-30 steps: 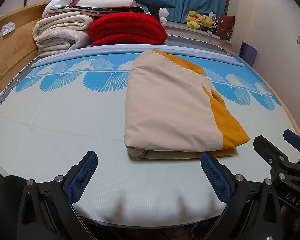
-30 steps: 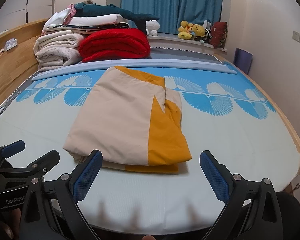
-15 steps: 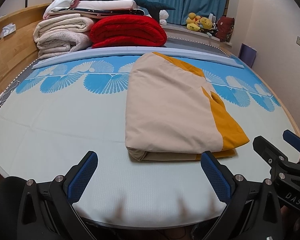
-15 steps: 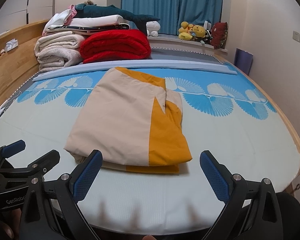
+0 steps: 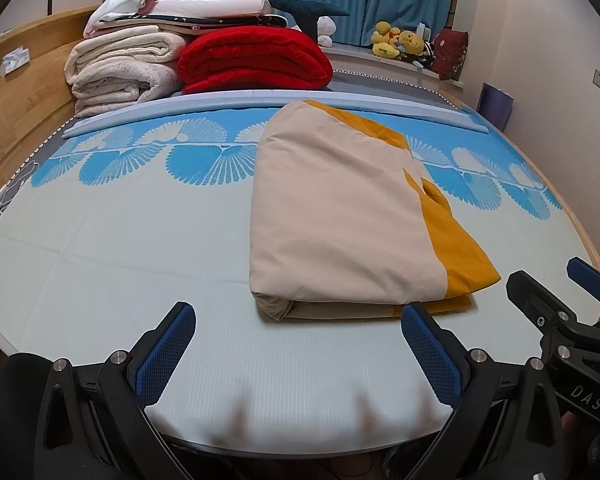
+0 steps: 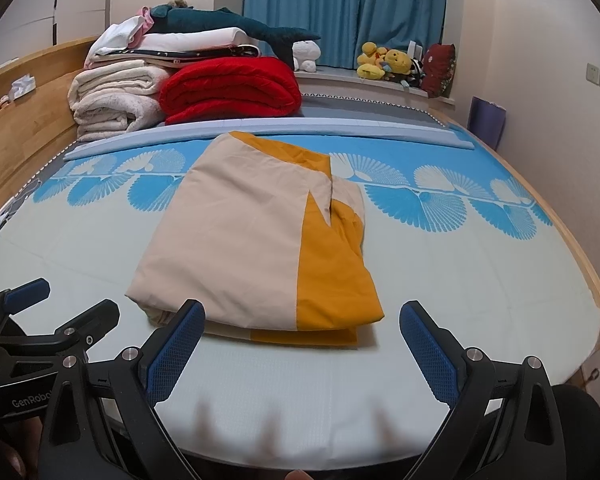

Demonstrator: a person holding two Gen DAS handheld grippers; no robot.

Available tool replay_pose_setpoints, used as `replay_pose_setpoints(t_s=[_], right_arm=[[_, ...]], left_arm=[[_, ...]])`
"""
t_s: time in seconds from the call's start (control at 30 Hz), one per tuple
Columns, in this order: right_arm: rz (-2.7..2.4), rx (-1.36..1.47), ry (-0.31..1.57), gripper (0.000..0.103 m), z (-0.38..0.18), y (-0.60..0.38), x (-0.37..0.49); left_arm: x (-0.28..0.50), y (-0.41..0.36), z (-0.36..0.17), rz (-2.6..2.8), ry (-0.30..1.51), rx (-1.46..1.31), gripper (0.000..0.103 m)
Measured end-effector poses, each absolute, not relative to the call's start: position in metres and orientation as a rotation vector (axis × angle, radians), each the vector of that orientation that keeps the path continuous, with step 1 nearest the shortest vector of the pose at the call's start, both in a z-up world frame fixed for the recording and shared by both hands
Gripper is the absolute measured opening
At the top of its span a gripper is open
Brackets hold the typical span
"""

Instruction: Fold large clothes

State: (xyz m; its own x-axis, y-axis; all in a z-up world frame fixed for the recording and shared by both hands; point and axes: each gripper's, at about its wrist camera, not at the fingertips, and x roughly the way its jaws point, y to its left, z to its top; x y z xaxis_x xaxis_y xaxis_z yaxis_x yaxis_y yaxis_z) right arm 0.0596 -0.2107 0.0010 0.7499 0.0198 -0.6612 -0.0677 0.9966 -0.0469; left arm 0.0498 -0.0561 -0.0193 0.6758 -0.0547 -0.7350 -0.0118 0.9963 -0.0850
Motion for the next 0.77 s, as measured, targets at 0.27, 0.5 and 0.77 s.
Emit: replay_pose_setpoints(t_s=[0.27, 0.5, 0.77], right_arm=[[0.049, -0.071, 0.725, 0.098, 0.0003, -0.2119, 0.0596], [0.050, -0.071, 0.725, 0.098, 0.0002, -0.2131, 0.0596], [0.052, -0.071, 0.726, 0.098, -0.0011, -0.2141, 0.0589]], left_arm=[[0.0504, -0.0546, -0.0215, -0.029, 0.832, -0.085, 0.102], [0.0509, -0.0548, -0.0209, -0.028, 0.832, -0.085, 0.102], [0.0517, -0.0541, -0.0221, -0.029, 0.833, -0.083, 0.102]])
